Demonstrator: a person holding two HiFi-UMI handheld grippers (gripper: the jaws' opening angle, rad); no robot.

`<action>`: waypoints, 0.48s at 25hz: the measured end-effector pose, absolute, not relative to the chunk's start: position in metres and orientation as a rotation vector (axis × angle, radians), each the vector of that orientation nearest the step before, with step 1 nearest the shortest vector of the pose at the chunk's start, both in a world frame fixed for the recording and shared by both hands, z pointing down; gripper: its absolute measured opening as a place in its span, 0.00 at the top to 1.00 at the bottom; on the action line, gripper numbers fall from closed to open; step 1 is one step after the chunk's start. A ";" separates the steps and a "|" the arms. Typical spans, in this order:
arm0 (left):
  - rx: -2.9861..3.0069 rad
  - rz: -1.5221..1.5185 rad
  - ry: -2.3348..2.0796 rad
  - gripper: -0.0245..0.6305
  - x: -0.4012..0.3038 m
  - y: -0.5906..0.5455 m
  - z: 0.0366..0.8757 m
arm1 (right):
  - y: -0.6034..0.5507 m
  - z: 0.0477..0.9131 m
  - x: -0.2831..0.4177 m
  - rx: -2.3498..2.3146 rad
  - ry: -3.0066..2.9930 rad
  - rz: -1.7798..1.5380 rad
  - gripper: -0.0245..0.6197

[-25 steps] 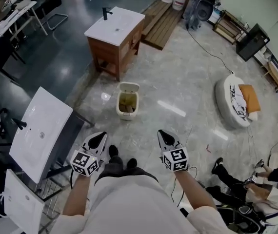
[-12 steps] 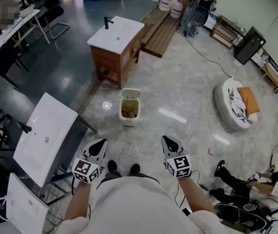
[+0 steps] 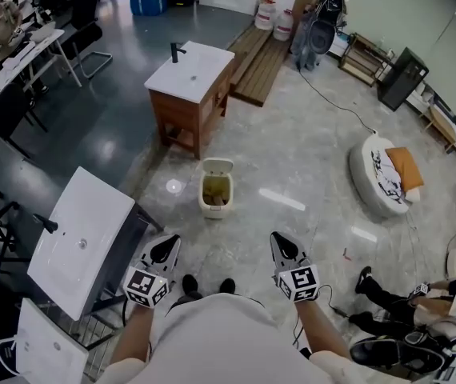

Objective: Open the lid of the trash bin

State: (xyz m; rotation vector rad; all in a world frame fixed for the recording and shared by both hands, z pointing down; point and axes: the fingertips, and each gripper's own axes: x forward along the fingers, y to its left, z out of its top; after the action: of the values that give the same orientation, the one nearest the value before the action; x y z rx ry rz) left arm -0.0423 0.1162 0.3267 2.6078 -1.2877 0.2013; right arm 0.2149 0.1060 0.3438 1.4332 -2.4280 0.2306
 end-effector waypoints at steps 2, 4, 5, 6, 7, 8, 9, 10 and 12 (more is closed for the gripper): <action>2.610 0.189 -1.289 0.94 -0.045 0.115 0.323 | 0.104 0.341 0.214 1.448 -2.427 0.232 0.91; 2.612 0.186 -1.290 0.94 -0.047 0.113 0.321 | 0.102 0.338 0.214 1.460 -2.427 0.226 0.91; 2.613 0.188 -1.289 0.94 -0.048 0.111 0.320 | 0.101 0.336 0.213 1.466 -2.427 0.223 0.91; 2.612 0.189 -1.289 0.94 -0.049 0.110 0.321 | 0.100 0.335 0.213 1.472 -2.427 0.221 0.91; 2.611 0.191 -1.289 0.94 -0.050 0.109 0.321 | 0.099 0.334 0.213 1.478 -2.427 0.221 0.91; 2.610 0.191 -1.288 0.94 -0.051 0.108 0.321 | 0.098 0.333 0.212 1.482 -2.427 0.223 0.92; 2.610 0.191 -1.287 0.94 -0.051 0.108 0.322 | 0.097 0.333 0.212 1.485 -2.427 0.226 0.92; 2.610 0.191 -1.286 0.94 -0.051 0.107 0.322 | 0.097 0.333 0.212 1.487 -2.427 0.228 0.92; 2.613 0.193 -1.281 0.94 -0.052 0.107 0.323 | 0.098 0.333 0.210 1.491 -2.426 0.227 0.92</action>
State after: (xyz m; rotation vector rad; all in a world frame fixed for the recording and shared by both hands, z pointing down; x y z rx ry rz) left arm -0.0522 0.1072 0.3228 2.6129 -1.2812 0.1930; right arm 0.2099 0.0975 0.3332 1.4911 -2.4261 0.2266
